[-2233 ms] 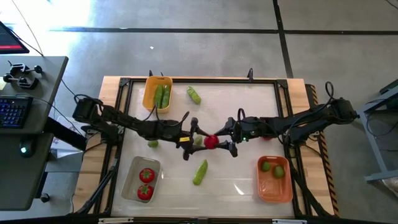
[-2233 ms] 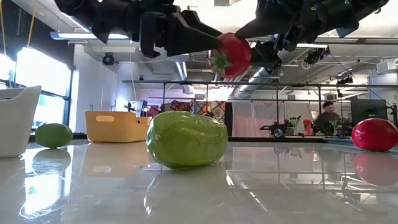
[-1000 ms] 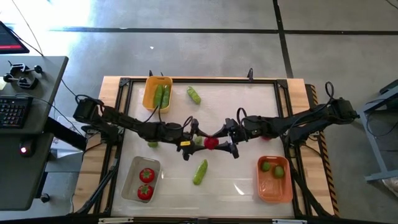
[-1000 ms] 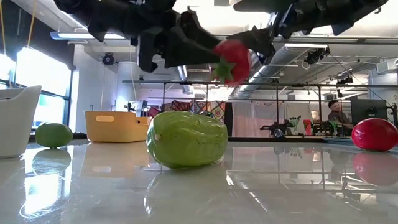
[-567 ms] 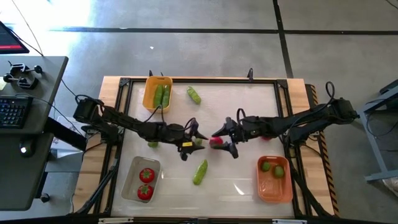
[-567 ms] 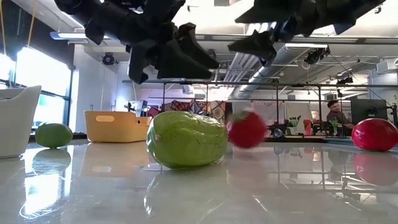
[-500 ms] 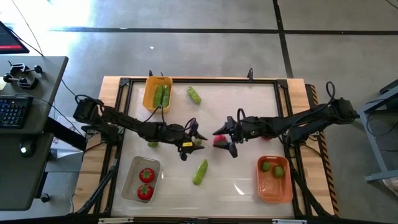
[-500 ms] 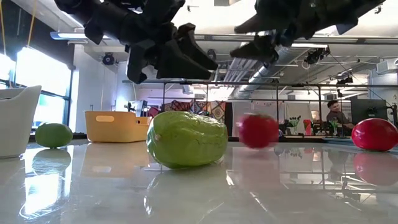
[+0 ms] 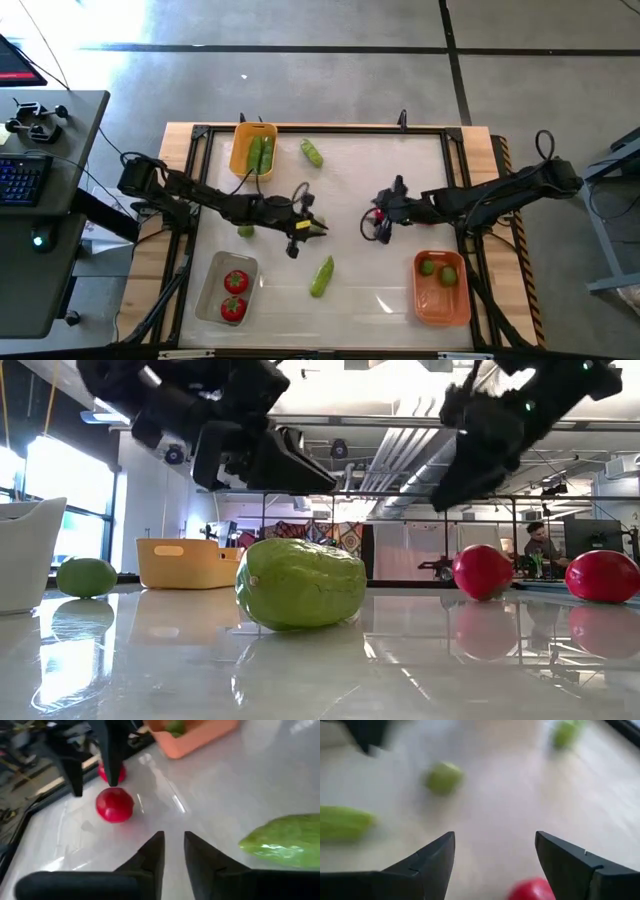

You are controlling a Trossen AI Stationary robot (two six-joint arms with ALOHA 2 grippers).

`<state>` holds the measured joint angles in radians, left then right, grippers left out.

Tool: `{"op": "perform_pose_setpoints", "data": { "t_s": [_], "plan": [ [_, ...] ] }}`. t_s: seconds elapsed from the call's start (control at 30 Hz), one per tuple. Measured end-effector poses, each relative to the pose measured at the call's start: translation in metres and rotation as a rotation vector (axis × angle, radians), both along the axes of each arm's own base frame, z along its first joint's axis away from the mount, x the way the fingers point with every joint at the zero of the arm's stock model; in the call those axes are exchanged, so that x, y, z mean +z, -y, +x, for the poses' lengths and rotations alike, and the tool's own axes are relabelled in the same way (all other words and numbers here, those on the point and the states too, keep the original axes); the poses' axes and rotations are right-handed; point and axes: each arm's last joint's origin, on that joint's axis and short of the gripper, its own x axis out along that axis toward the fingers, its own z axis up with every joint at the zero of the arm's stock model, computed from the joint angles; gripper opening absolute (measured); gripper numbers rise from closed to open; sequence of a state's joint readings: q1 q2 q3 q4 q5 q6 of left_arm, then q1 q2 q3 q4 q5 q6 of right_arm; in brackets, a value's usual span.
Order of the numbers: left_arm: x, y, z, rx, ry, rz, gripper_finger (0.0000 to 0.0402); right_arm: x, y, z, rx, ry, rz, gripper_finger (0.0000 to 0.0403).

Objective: Sort produce into baskets
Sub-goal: Put the red tomato into the gray bin

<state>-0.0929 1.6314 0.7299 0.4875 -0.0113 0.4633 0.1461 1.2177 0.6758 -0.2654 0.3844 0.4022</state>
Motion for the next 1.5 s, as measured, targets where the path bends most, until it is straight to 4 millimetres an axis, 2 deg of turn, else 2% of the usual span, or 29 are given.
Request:
{"op": "perform_pose_setpoints", "data": {
  "t_s": [0.23, 0.43, 0.7, 0.9, 1.2, 1.5],
  "plan": [
    [-0.012, -0.017, -0.018, 0.088, 0.133, -0.113, 0.0003, -0.014, 0.017, -0.019, -0.188, -0.211, -0.028, 0.0266],
    [-0.013, -0.019, -0.035, 0.100, 0.167, -0.149, 0.0003, -0.018, 0.020, -0.026, -0.110, -0.329, -0.044, 0.0266],
    [-0.014, -0.027, -0.058, 0.092, 0.240, -0.221, 0.0003, 0.010, 0.009, -0.022, -0.115, -0.344, 0.107, 0.0266],
    [-0.014, -0.030, -0.064, 0.110, 0.262, -0.248, 0.0003, 0.010, -0.008, -0.023, -0.049, -0.358, 0.171, 0.0266],
    [-0.015, -0.030, -0.064, 0.110, 0.259, -0.253, 0.0003, 0.006, -0.061, -0.020, 0.172, -0.433, 0.097, 0.0284],
    [-0.015, -0.030, -0.064, 0.107, 0.260, -0.237, 0.0003, 0.013, -0.092, 0.006, 0.068, -0.636, 0.061, 0.0284]
  ]
}}
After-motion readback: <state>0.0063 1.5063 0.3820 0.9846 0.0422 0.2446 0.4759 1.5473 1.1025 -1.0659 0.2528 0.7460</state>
